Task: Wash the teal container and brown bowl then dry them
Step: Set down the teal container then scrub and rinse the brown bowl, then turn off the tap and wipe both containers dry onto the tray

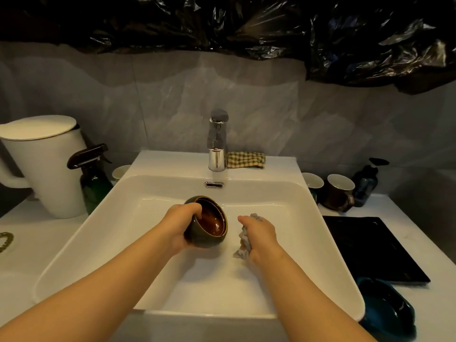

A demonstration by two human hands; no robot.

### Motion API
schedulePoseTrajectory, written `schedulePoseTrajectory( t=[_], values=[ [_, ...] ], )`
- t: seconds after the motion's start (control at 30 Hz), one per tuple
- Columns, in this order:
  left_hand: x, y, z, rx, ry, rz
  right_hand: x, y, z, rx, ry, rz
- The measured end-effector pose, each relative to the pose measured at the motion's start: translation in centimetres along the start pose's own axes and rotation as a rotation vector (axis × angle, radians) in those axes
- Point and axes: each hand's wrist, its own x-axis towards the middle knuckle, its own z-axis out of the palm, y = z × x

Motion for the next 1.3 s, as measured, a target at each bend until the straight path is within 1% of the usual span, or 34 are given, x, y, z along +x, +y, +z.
schedulePoseTrajectory(
  t=[0.13,0.23,0.33,0.43,0.5,0.63,0.73,0.83,0.9,1.0,1.03,1.17,1.23,1.3],
  values=[
    [-1.6,-0.4,1.7,-0.141,-0.016,-0.084,-1.1,-0.6,-1.1,-0.181,0.037,-0.067],
    [-3.0,-0.7,4.0,-0.220,-0.047,-0.094,-1.5,-1.9,-3.3,-0.291,-0.037,-0.132],
    [-4.5,-1.2,7.6,-0.260,-0.081,-0.064,-1.5,-4.1,-6.0,-0.324,-0.120,-0.132],
    [-6.1,-2.3,11.8,-0.310,-0.107,-0.026,-1.8,-6.3,-9.6,-0.340,-0.179,-0.185],
    [-7.3,-3.3,14.5,-0.339,-0.092,0.004,-2.6,-7.7,-12.3,-0.377,-0.230,-0.203],
    [-8.9,-5.9,19.0,-0.244,-0.036,0.093,-4.7,-9.6,-18.0,-0.386,-0.218,-0.238],
    [-9.7,-7.5,22.7,-0.024,-0.025,0.190,-6.2,-10.1,-22.4,-0.392,-0.079,-0.301],
    [-10.2,-9.2,26.2,0.216,0.052,0.282,-7.2,-10.4,-26.7,-0.406,0.027,-0.289],
    [-9.9,-10.8,28.0,0.419,0.097,0.351,-7.5,-10.4,-29.6,-0.458,0.090,-0.265],
    [-8.9,-13.7,30.0,0.884,0.105,0.488,-7.7,-9.8,-33.7,-0.506,0.144,-0.249],
    [-8.6,-14.6,30.7,0.995,0.101,0.525,-7.6,-9.4,-34.9,-0.524,0.167,-0.257],
    [-8.0,-18.0,33.8,1.242,0.082,0.633,-7.1,-7.3,-39.0,-0.610,0.240,-0.228],
    [-7.4,-19.6,34.8,1.431,0.106,0.693,-6.8,-6.4,-40.4,-0.618,0.274,-0.196],
    [-6.9,-20.9,35.4,1.586,0.118,0.714,-6.4,-5.5,-41.4,-0.619,0.293,-0.163]
  ],
)
